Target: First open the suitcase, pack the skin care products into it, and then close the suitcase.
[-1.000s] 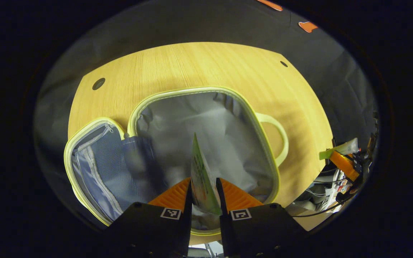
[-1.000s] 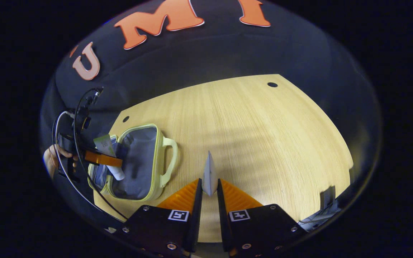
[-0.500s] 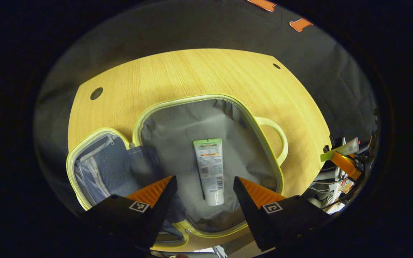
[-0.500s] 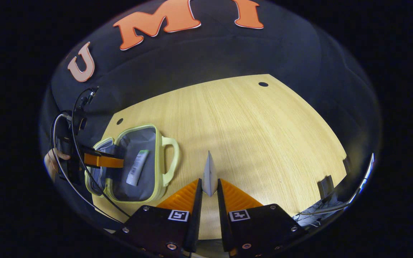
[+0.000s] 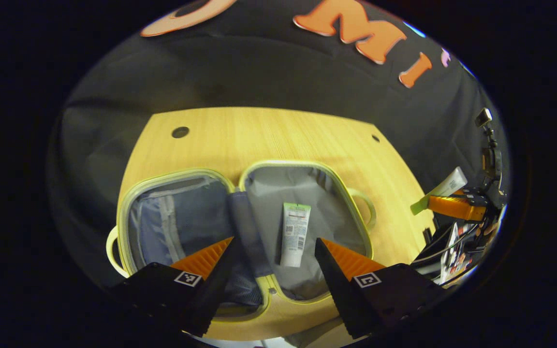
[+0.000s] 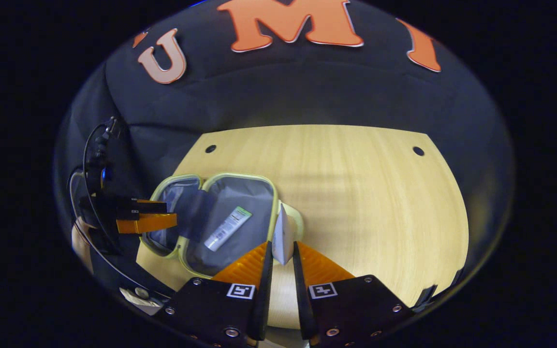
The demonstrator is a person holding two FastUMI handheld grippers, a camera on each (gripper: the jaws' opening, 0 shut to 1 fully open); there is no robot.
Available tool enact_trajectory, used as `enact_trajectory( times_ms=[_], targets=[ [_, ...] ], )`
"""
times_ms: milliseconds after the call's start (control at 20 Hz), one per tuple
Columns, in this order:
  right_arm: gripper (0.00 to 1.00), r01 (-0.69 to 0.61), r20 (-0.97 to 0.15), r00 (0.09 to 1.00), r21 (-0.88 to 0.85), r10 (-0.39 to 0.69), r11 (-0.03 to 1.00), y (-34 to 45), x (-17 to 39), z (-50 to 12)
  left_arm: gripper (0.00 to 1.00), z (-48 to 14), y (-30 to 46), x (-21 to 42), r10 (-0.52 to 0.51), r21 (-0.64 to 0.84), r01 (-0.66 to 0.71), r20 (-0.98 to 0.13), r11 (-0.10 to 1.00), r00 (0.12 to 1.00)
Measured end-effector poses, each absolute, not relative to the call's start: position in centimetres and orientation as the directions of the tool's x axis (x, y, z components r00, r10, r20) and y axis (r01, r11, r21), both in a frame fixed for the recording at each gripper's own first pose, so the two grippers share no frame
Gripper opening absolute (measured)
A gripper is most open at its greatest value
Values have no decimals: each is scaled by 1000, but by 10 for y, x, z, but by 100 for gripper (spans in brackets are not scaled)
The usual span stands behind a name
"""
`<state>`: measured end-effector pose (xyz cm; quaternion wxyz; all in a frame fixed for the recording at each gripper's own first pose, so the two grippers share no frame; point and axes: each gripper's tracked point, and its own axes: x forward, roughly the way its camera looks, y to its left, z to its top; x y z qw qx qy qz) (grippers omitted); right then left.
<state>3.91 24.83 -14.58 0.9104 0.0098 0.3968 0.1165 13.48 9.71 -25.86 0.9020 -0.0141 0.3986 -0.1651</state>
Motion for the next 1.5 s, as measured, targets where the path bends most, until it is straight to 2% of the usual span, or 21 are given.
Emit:
enact_trajectory(
  times_ms=[250,450,600,750,1100,1200,1350,1500],
  targets=[
    [27,-320,-756,571,156,322,934,307,74,-144,98,-229,159,105,-207,-178,120,-625,977,753],
    [27,-379,-814,446,204,372,903,354,81,-177,98,-215,189,61,-89,-181,-29,-610,983,787],
    [27,-415,-901,332,127,280,901,351,73,-230,98,-196,215,26,-28,-201,-122,-614,972,789],
    [27,-430,-943,254,87,213,899,348,64,-268,98,-204,251,10,11,-218,-188,-624,958,781],
    [30,-368,-950,265,58,165,928,335,78,-277,98,-226,269,1,41,-244,-255,-643,936,765],
    [45,-369,-947,256,87,192,925,339,75,-278,98,-228,269,4,33,-259,-260,-645,930,763],
    [88,-372,-932,288,103,220,922,343,77,-274,98,-229,269,8,22,-273,-258,-646,927,763],
    [95,-367,-905,316,161,285,916,357,80,-266,98,-234,274,19,18,-285,-260,-641,923,767]
  ],
)
